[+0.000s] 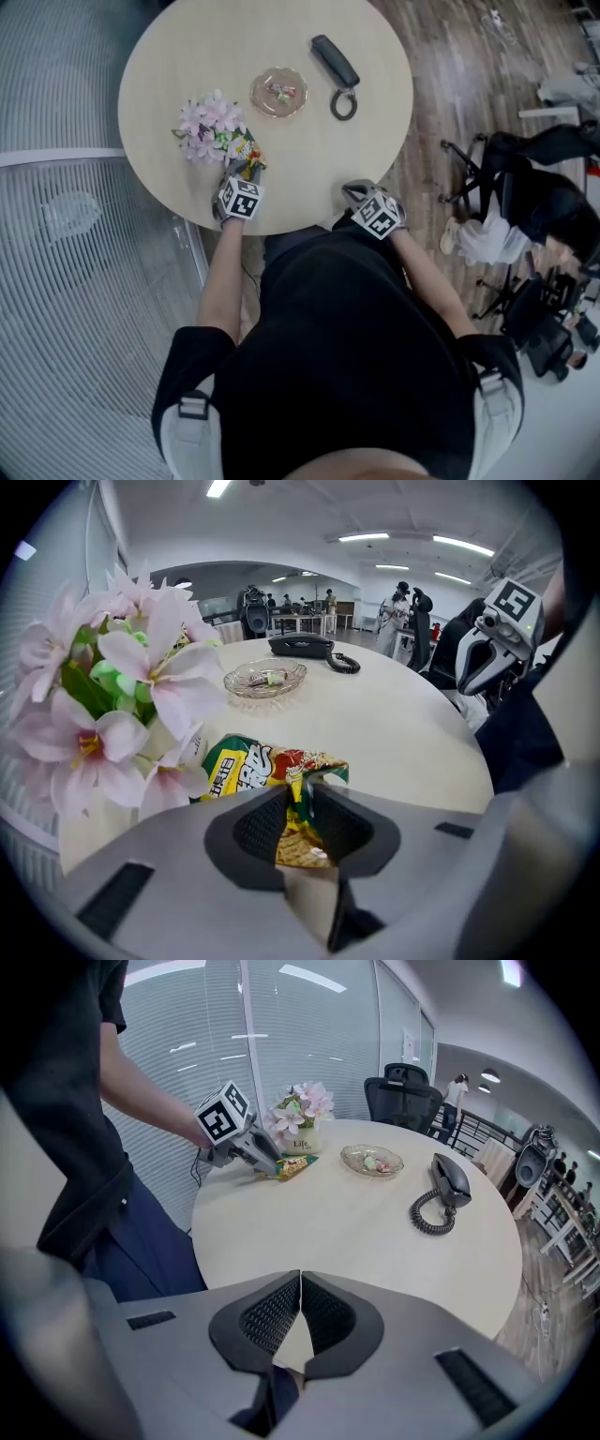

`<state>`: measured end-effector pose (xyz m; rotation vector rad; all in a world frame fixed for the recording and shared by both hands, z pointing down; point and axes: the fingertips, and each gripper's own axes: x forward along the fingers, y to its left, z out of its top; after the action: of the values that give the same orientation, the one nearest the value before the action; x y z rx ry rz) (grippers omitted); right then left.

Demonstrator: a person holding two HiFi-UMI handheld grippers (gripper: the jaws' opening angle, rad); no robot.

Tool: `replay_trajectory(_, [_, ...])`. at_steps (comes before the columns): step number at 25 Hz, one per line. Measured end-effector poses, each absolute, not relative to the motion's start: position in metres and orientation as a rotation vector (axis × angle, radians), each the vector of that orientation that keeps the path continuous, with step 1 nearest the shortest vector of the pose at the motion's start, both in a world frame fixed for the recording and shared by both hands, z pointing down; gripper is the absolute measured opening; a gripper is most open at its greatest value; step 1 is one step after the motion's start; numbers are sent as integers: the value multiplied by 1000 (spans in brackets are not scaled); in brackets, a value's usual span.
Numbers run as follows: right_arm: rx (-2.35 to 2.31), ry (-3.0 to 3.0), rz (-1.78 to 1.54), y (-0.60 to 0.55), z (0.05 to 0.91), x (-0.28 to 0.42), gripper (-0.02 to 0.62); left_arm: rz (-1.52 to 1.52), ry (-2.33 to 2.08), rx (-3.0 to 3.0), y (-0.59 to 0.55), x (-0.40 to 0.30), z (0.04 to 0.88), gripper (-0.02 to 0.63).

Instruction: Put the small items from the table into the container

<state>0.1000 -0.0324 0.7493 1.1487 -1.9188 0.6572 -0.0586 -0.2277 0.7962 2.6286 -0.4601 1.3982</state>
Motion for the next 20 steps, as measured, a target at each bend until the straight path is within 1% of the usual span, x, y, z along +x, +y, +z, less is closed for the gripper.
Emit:
replay_trajectory(2, [1144, -1925, 657, -33, 751, 98, 25, 1400, -486, 2621, -229, -60, 795, 75])
replay_trajectory(6, [1146, -1939, 654, -37, 746, 98, 25, 1393, -501, 2606, -227, -64, 789, 52])
replay_trajectory(13, [1165, -1959, 643, -45, 745, 105, 25, 1387, -520, 2632, -216, -64, 775, 46])
replay_trajectory(20, [1190, -1975, 643, -46, 744, 110, 25, 1361, -522, 2702, -201, -42, 752, 43])
